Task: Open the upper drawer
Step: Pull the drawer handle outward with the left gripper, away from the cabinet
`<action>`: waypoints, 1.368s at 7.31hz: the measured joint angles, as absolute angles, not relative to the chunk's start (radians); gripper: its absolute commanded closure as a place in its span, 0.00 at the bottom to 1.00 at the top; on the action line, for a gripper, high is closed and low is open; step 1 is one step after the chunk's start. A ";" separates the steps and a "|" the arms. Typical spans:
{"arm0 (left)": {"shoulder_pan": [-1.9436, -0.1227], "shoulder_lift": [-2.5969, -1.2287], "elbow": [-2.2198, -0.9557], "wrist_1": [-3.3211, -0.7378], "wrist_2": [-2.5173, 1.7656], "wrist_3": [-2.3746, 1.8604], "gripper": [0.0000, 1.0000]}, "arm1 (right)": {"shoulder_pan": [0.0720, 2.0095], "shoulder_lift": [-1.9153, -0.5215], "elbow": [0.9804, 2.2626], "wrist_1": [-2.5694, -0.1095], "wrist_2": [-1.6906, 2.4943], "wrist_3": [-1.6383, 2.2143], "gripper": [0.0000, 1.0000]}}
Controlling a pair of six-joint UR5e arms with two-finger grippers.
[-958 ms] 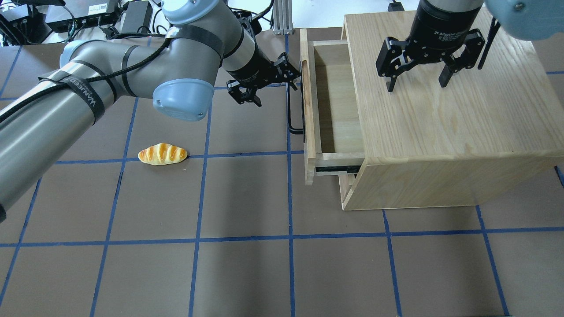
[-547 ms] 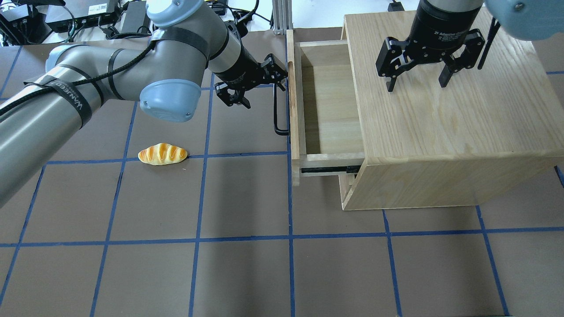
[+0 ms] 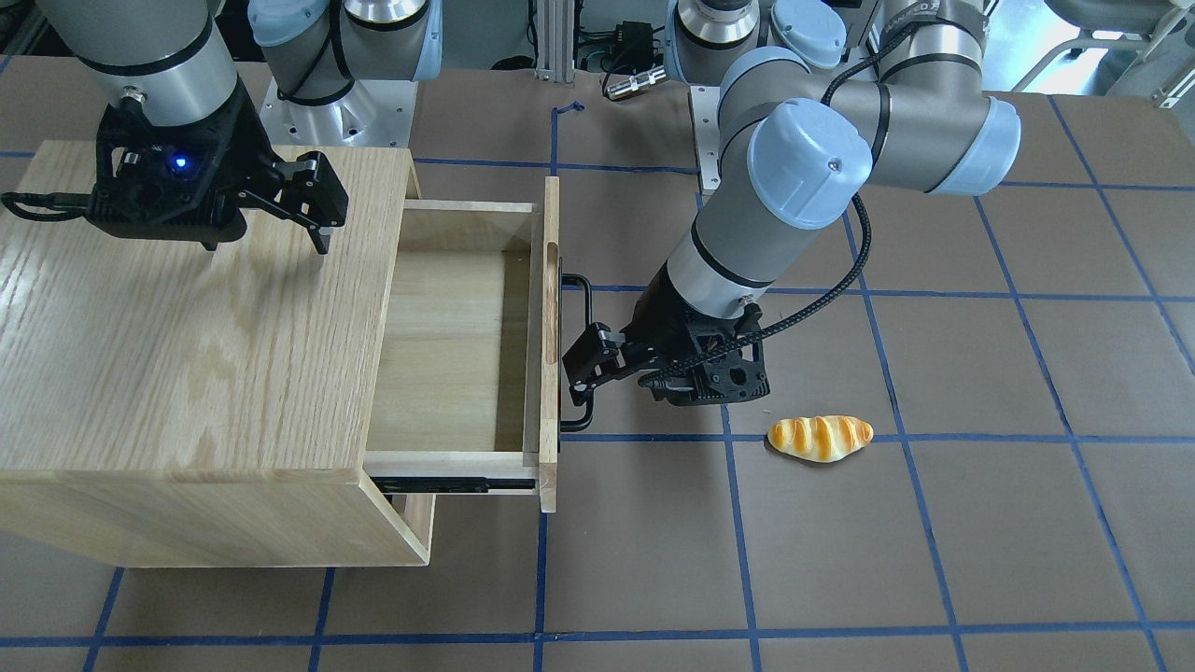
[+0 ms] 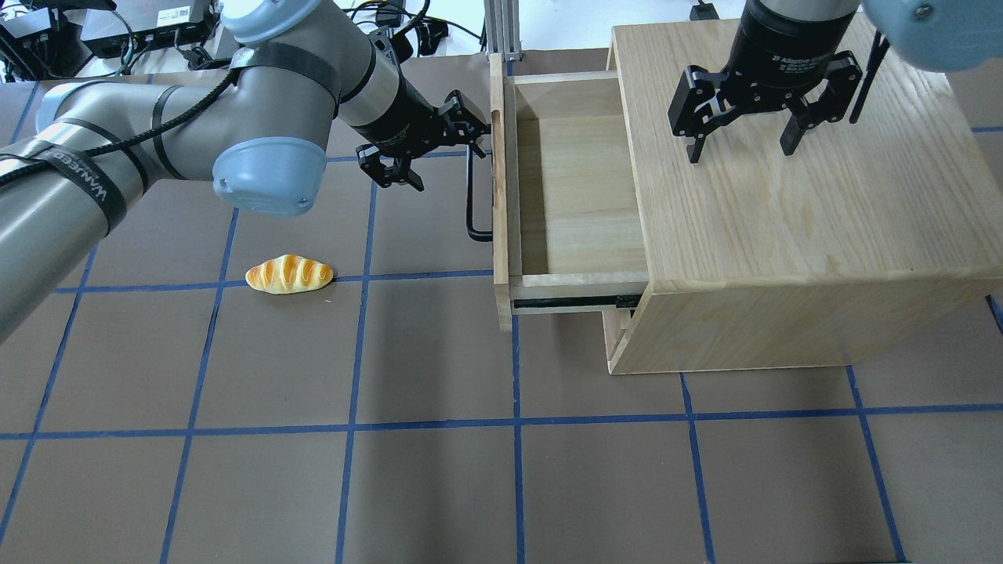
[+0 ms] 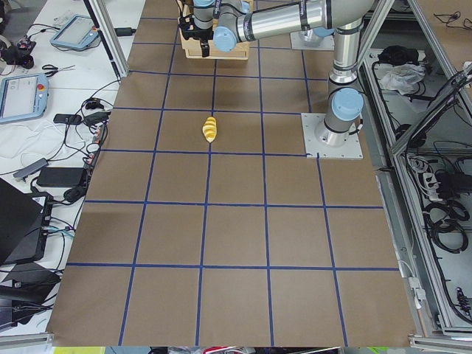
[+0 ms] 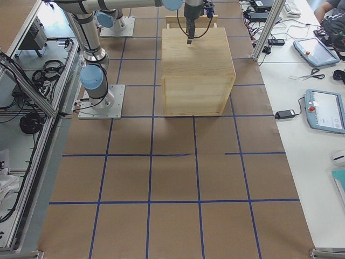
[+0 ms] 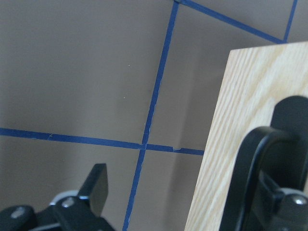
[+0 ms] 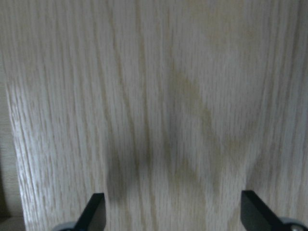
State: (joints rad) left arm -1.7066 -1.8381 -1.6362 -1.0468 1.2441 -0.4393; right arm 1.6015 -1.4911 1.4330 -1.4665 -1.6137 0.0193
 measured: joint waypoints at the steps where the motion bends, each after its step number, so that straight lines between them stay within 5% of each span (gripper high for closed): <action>1: -1.697 -1.833 -1.637 -1.058 1.244 -0.438 0.00 | 1.601 -1.491 1.433 -1.466 -1.614 0.019 0.00; 10: -1.635 -1.794 -1.659 -1.121 1.242 -0.417 0.00 | 1.601 -1.491 1.433 -1.466 -1.614 0.020 0.00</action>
